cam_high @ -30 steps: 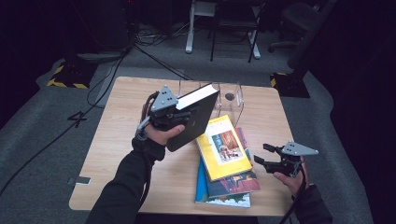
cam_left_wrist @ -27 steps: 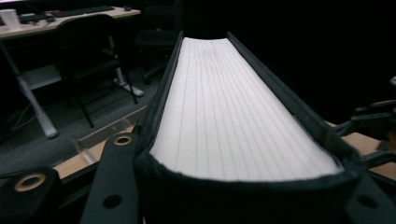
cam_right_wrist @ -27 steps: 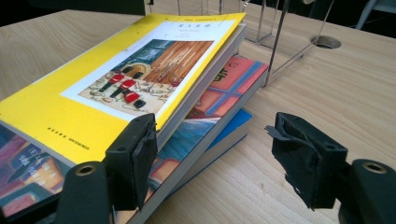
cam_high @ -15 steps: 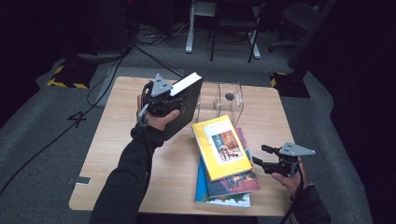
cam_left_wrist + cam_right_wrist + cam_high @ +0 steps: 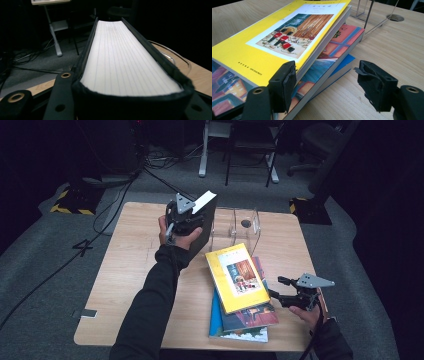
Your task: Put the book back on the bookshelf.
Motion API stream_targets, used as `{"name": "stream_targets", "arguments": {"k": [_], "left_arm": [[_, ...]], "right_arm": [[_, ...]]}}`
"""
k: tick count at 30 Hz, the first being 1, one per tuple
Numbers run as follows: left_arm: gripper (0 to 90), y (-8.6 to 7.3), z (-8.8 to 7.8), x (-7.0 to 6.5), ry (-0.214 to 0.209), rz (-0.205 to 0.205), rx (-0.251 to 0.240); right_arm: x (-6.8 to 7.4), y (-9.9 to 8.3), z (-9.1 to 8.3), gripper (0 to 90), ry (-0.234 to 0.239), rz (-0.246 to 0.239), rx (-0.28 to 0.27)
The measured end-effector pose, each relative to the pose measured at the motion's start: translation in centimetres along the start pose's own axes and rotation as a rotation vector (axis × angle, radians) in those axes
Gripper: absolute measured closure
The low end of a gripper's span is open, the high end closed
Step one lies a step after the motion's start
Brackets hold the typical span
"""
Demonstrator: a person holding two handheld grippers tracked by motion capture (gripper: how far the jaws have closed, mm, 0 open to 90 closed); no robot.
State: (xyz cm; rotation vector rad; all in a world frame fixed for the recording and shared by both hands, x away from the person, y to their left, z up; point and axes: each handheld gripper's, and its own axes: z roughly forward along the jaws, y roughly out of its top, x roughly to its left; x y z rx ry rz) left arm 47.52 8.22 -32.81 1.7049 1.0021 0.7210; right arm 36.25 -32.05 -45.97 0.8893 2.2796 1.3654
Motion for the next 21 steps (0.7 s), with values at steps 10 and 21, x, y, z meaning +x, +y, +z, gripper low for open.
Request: {"name": "stream_targets", "arguments": {"k": [10,21], "left_arm": [[52.9,0.7,2.3,-0.4,0.086,-0.01,-0.007],[52.9,1.3,4.9,-0.5,0.161,-0.033,-0.019]], "right_arm": [[0.0,-0.1,0.2,32.0,0.011,0.01,-0.003],[0.0,-0.1,0.2,32.3,0.017,0.014,-0.007]]}}
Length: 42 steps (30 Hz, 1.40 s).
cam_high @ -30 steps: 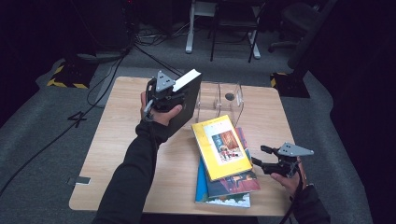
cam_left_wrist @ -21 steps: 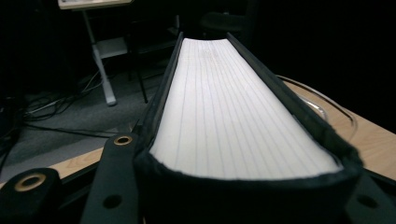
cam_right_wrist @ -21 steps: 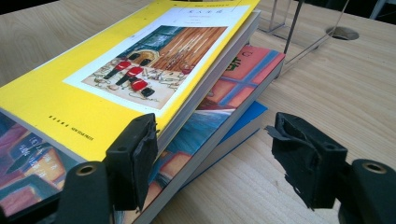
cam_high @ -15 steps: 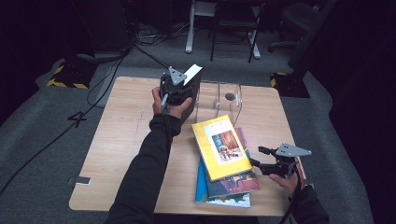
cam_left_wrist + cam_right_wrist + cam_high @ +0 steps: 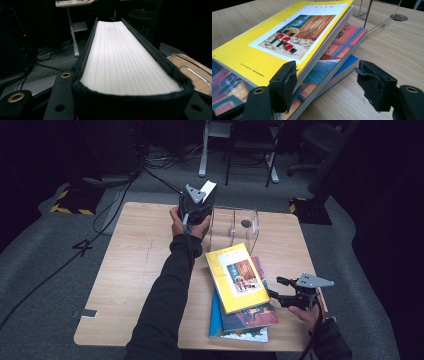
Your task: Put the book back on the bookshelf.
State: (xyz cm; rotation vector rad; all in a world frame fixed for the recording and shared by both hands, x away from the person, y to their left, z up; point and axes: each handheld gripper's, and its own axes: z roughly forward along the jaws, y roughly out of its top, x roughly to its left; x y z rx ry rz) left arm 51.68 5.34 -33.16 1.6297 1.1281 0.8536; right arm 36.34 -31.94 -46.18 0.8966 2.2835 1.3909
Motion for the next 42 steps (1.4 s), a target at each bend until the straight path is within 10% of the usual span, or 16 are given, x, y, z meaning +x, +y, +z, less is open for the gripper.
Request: {"name": "stream_targets", "arguments": {"k": [23,42], "left_arm": [[52.7,-1.9,3.8,-0.1,0.105,-0.013,0.029],[50.4,-3.7,3.0,2.2,0.065,-0.081,0.031]], "right_arm": [[-0.2,-0.2,0.1,33.0,0.016,0.0,-0.007],[-0.2,-0.2,0.0,32.9,0.014,-0.006,0.004]]}}
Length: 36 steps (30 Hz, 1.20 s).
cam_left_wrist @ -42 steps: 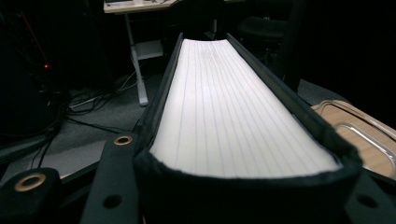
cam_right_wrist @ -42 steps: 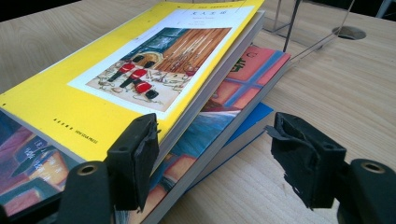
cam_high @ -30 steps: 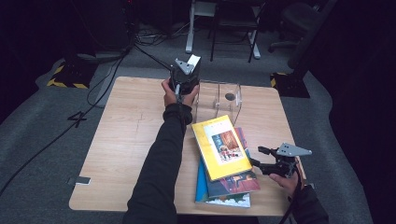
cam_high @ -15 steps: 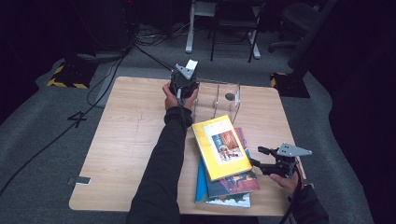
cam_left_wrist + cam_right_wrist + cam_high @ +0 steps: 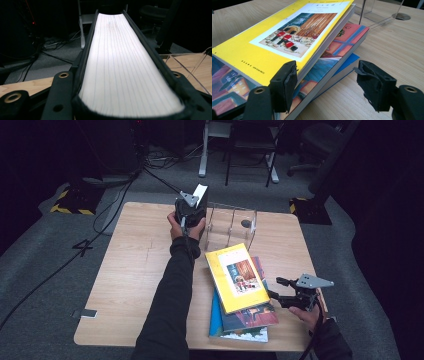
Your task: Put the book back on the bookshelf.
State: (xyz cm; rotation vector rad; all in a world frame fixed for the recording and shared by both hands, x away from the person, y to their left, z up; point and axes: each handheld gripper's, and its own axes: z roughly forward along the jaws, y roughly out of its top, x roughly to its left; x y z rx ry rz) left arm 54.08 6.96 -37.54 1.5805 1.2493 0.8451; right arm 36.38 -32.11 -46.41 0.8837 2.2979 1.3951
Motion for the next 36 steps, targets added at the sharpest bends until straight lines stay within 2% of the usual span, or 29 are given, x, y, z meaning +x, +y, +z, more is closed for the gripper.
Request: {"name": "stream_targets", "arguments": {"k": [5,12,15,19,24,36], "left_arm": [[49.4,-0.2,-0.1,0.6,-0.004,0.004,0.008],[46.0,-0.3,-0.6,-0.2,-0.013,0.074,0.002],[41.1,-0.3,-1.2,-0.2,-0.025,0.094,0.002],[40.4,-0.1,-2.0,0.3,-0.035,0.114,-0.002],[39.5,-0.5,-2.6,0.8,-0.054,0.116,0.016],[38.1,-1.8,-3.8,1.2,-0.084,0.154,0.047]], "right_arm": [[-0.1,0.0,0.1,32.9,0.001,0.004,0.004],[-0.1,-0.1,0.1,32.7,-0.001,-0.005,0.011],[-0.1,-0.1,0.1,32.6,0.002,-0.001,0.012],[-0.1,-0.1,0.1,32.8,-0.003,-0.005,0.016],[-0.1,-0.1,0.1,32.6,-0.003,-0.005,0.017],[0.0,0.0,0.1,32.9,-0.008,-0.005,0.019]]}}
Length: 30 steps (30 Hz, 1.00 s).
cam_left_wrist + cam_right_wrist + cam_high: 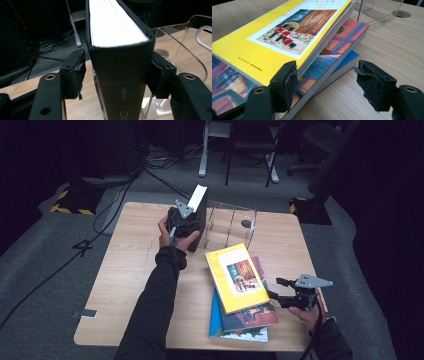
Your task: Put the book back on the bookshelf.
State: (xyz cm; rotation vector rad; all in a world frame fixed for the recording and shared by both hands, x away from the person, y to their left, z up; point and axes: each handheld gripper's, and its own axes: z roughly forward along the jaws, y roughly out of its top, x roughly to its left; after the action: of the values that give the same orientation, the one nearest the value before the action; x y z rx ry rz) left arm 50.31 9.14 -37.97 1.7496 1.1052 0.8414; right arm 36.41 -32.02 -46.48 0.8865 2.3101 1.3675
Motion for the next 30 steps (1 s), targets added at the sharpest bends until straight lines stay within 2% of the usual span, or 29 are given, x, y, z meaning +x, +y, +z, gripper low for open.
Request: {"name": "stream_targets", "arguments": {"k": [7,17,21,23,24,26,30], "left_arm": [[36.8,-1.5,-1.4,-0.5,-0.048,0.04,0.031],[35.4,-3.1,-4.0,-0.3,-0.104,0.093,0.047],[34.9,-4.0,-5.2,-0.3,-0.13,0.129,0.068],[34.6,-4.3,-5.8,-0.5,-0.137,0.165,0.082],[34.3,-4.6,-6.2,-0.5,-0.153,0.182,0.091],[33.8,-5.0,-6.8,-0.6,-0.164,0.202,0.098],[33.9,-6.2,-7.9,-0.9,-0.225,0.233,0.136]], "right_arm": [[0.0,0.0,0.0,33.3,-0.002,-0.004,0.002],[0.2,0.1,-0.1,33.7,-0.011,-0.004,0.005],[0.2,0.2,-0.1,33.9,-0.012,-0.007,0.008],[0.3,0.2,-0.2,34.4,-0.012,-0.006,0.006],[0.3,0.2,-0.2,34.3,-0.009,-0.003,0.005],[0.2,0.2,-0.3,33.8,-0.002,0.0,0.003],[0.3,0.4,-0.4,32.9,0.008,-0.004,-0.004]]}}
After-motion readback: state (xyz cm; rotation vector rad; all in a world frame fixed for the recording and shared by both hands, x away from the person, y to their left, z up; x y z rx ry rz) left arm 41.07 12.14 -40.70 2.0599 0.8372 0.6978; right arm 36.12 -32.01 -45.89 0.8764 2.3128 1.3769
